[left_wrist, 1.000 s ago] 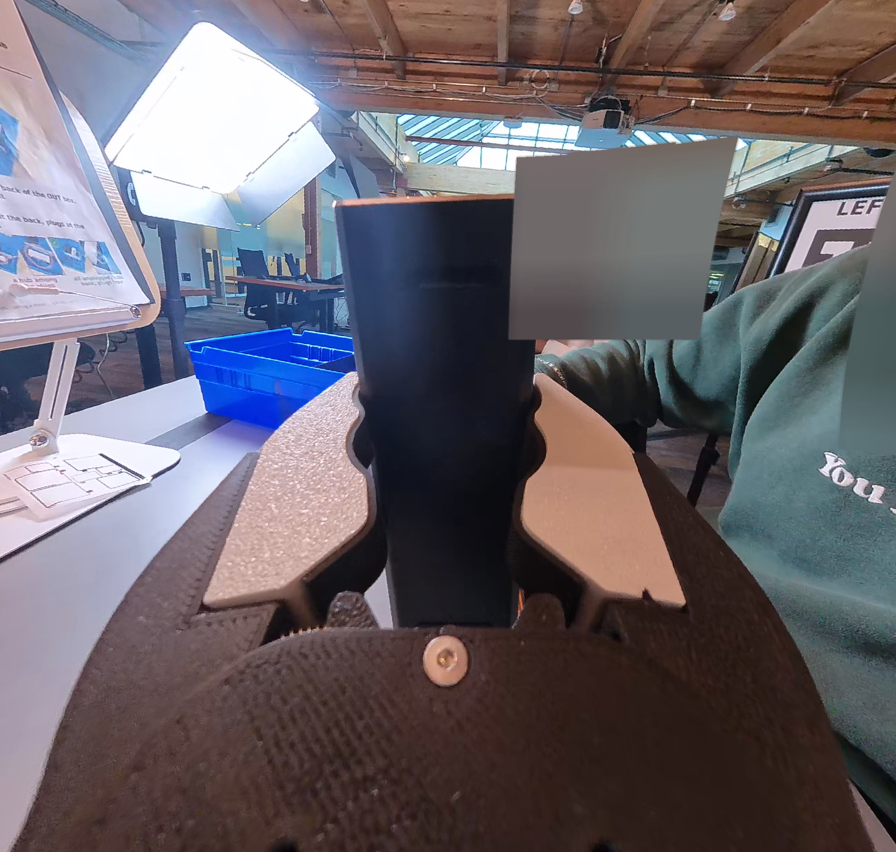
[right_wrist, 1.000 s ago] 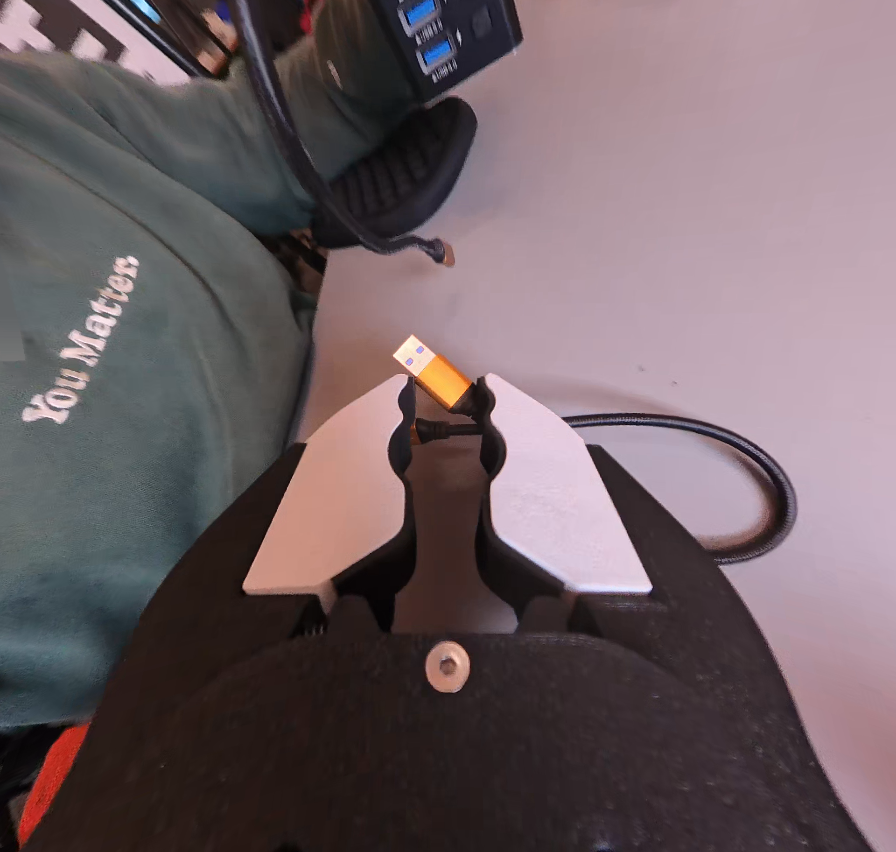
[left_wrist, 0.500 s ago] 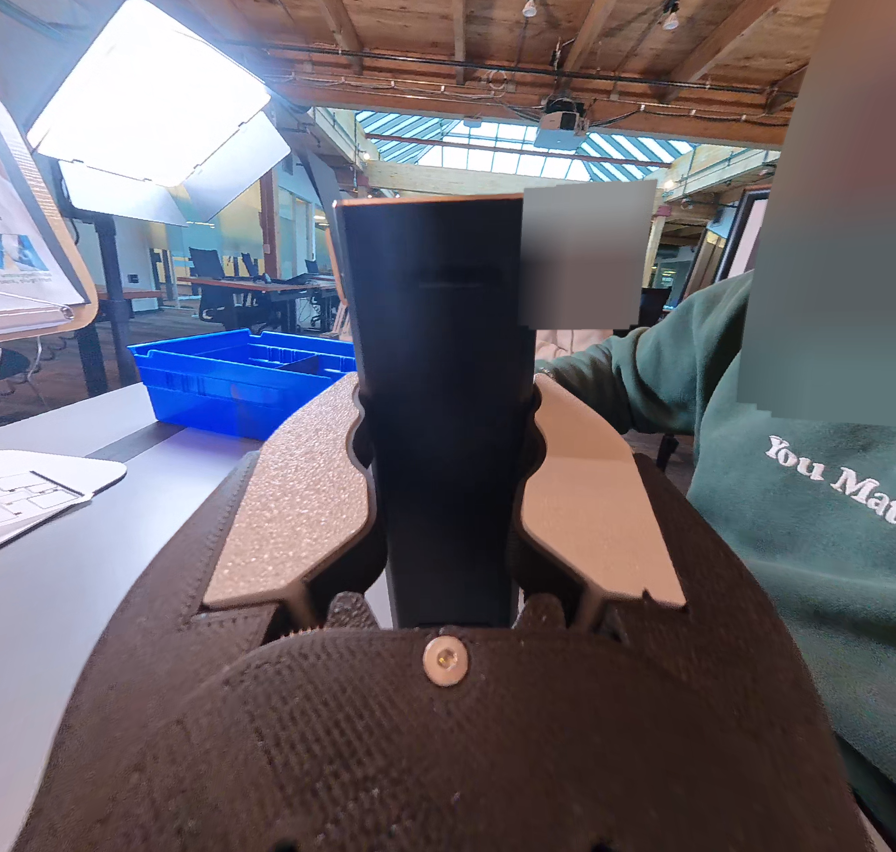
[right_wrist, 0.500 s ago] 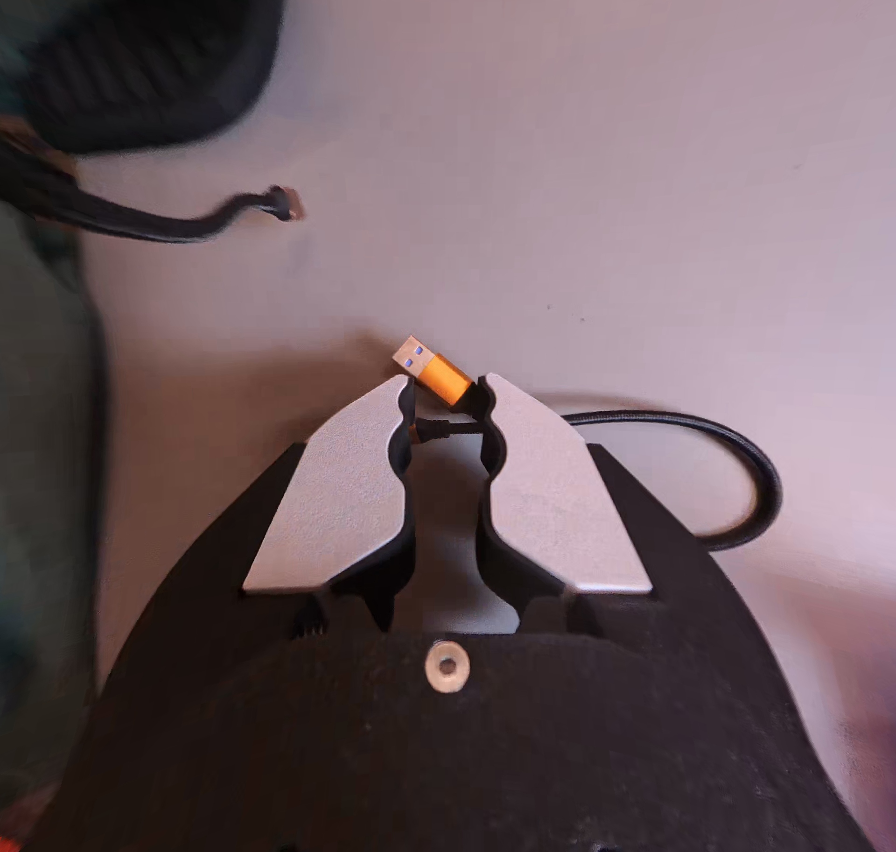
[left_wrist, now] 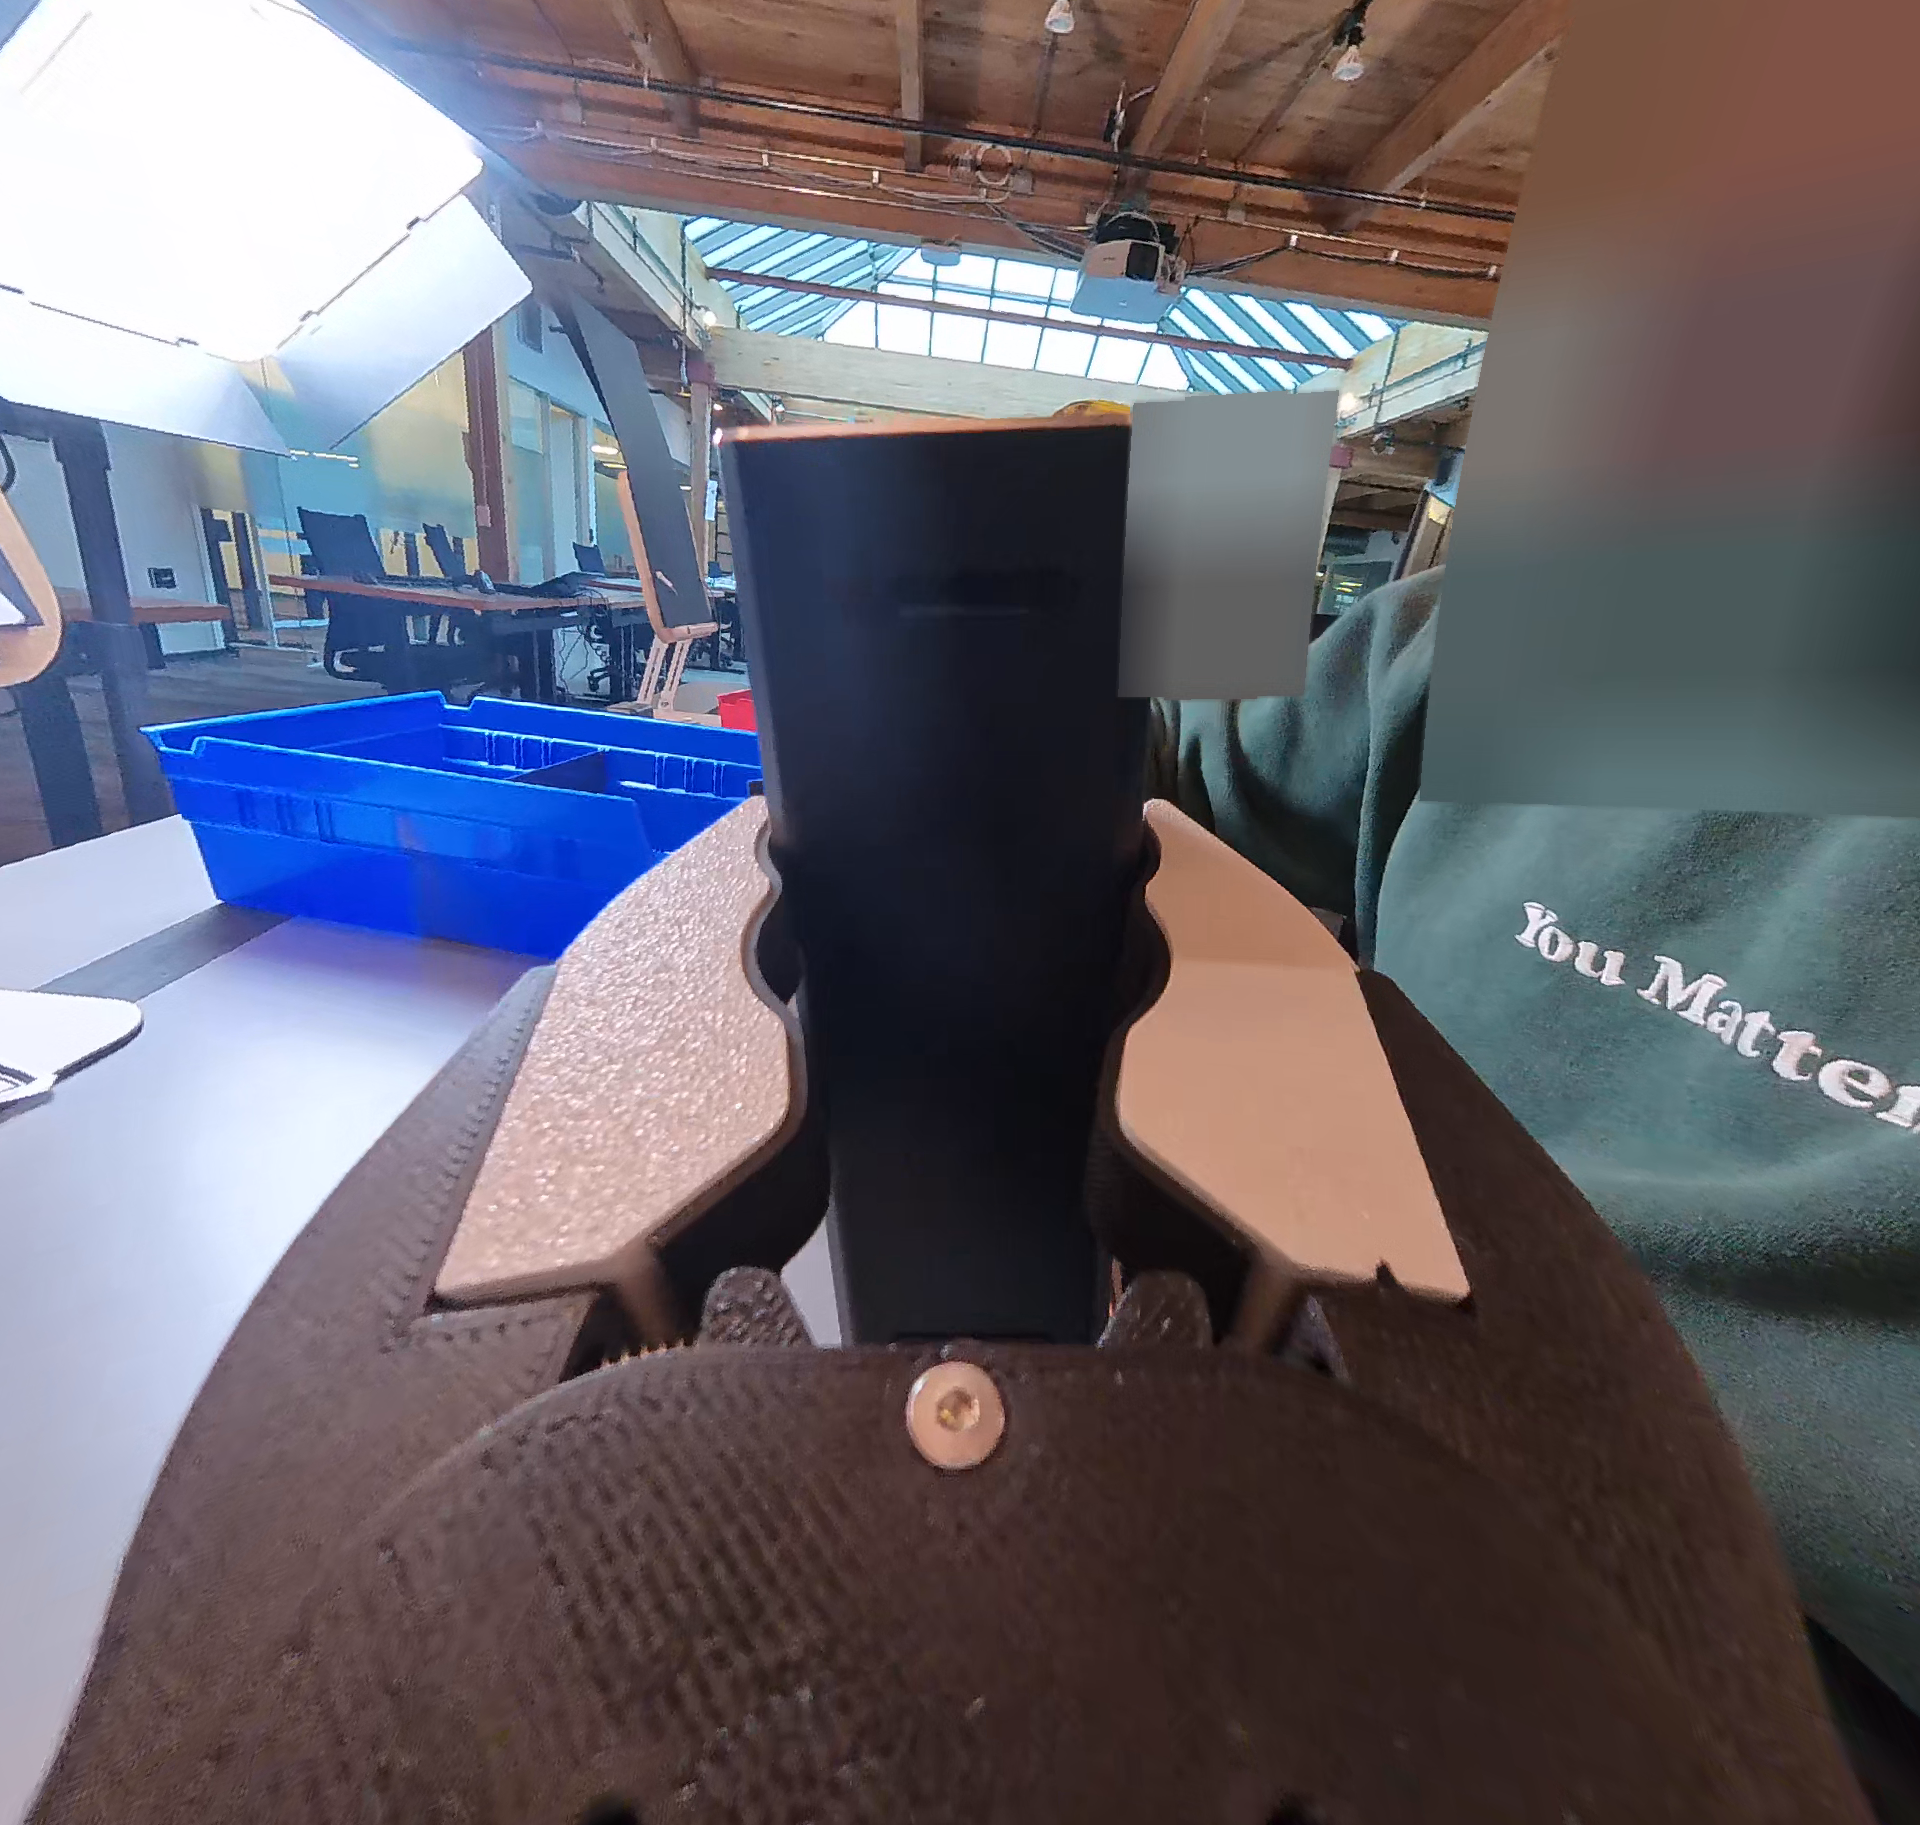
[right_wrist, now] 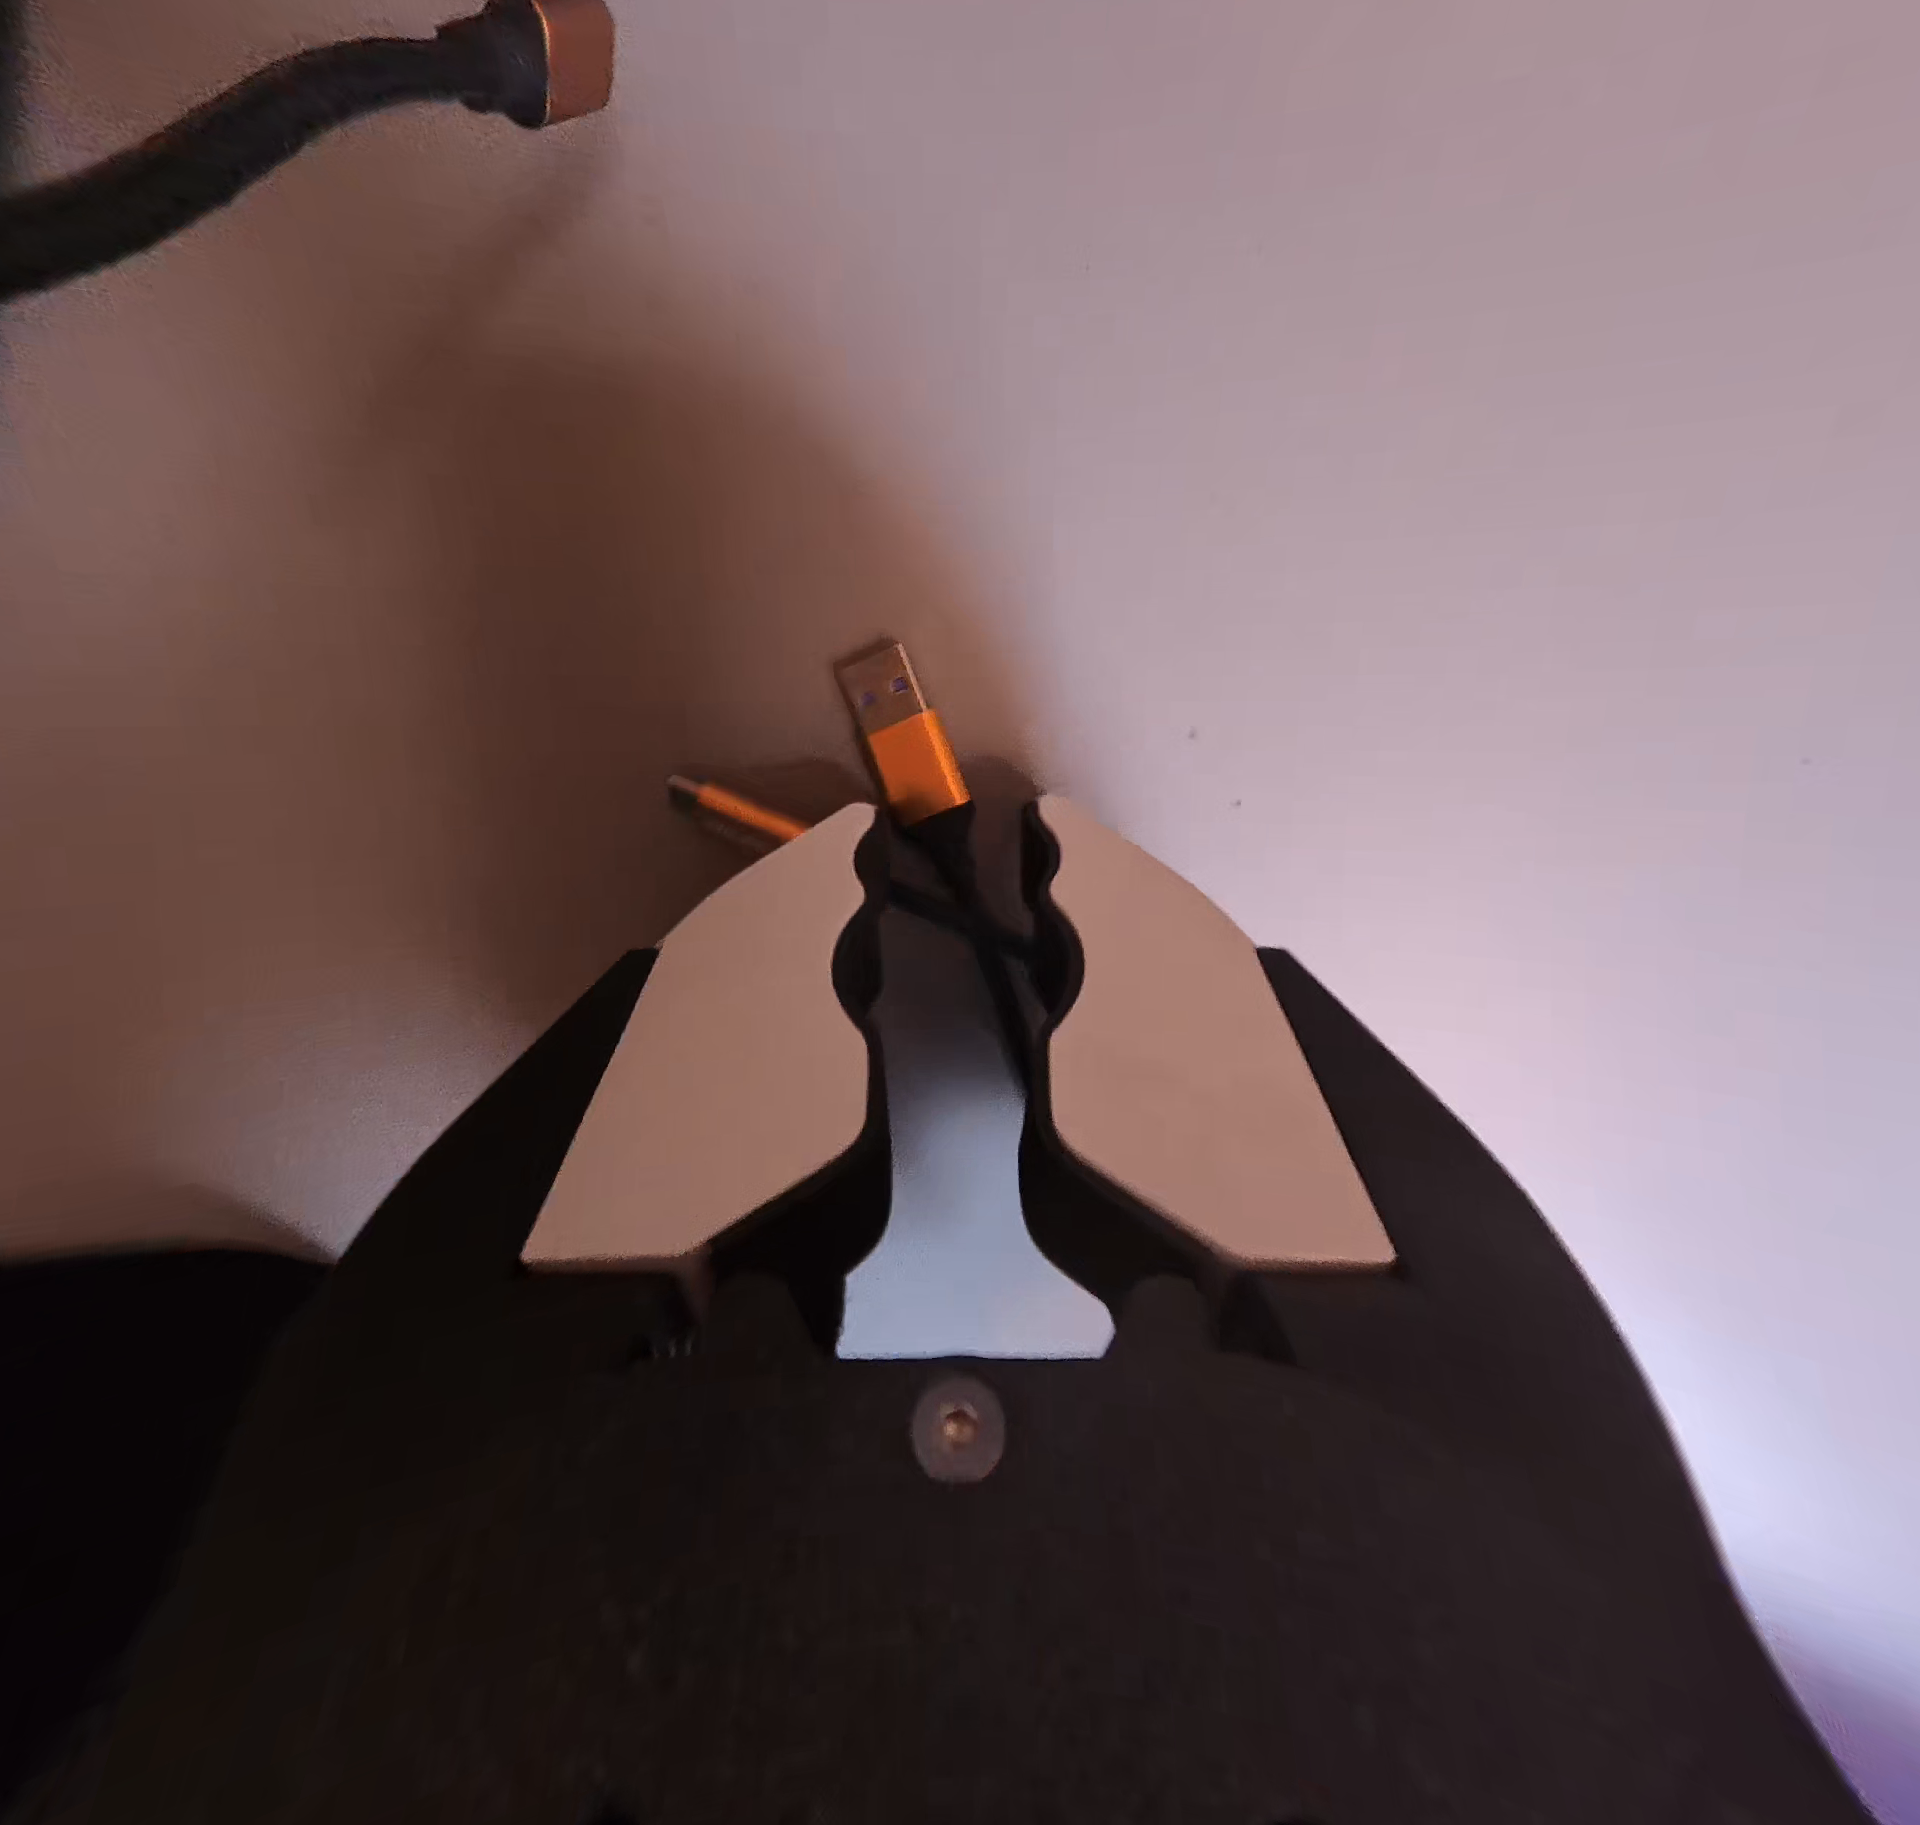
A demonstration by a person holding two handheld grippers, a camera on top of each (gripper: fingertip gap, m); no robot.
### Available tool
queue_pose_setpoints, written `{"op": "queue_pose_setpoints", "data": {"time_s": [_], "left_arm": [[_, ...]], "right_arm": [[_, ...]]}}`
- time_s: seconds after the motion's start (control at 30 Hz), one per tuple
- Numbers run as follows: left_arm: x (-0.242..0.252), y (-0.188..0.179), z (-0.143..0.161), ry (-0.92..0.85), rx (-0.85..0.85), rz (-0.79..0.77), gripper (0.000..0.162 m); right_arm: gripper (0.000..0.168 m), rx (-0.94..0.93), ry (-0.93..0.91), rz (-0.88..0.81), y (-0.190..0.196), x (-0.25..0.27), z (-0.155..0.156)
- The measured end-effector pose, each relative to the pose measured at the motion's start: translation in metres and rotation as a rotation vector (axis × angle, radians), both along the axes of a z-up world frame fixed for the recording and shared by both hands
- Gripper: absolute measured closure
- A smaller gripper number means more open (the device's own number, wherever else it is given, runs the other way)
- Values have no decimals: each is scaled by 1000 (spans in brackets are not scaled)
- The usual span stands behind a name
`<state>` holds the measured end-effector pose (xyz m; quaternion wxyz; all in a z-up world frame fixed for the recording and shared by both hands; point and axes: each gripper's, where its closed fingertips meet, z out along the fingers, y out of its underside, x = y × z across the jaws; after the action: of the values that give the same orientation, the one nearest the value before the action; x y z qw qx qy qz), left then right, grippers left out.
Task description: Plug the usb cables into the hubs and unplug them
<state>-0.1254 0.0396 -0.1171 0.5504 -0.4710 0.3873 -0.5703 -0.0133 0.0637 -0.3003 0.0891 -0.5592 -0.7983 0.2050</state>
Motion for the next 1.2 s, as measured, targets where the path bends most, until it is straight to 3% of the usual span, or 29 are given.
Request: {"op": "queue_pose_setpoints", "data": {"time_s": [0.17, 0.43, 0.57, 0.7, 0.87, 1.2], "left_arm": [[-1, 1, -1, -1, -5, -3, 100], [1, -3, 3, -18, 9, -8, 100], [7, -8, 4, -17, 30, -8, 100], [19, -13, 0, 17, 68, -7, 100], [33, -13, -7, 64, 82, 13, 100], [52, -3, -38, 249, 129, 84, 100]], "right_arm": [[151, 87, 30, -40, 4, 5, -1], [155, 85, 228, -369, 3, 5, 6], [156, -81, 495, -506, 0, -19, 58], [155, -110, 637, -466, -18, -44, 111], [155, -131, 641, -456, -35, -66, 131], [156, -88, 496, -516, -34, -60, 115]]}}
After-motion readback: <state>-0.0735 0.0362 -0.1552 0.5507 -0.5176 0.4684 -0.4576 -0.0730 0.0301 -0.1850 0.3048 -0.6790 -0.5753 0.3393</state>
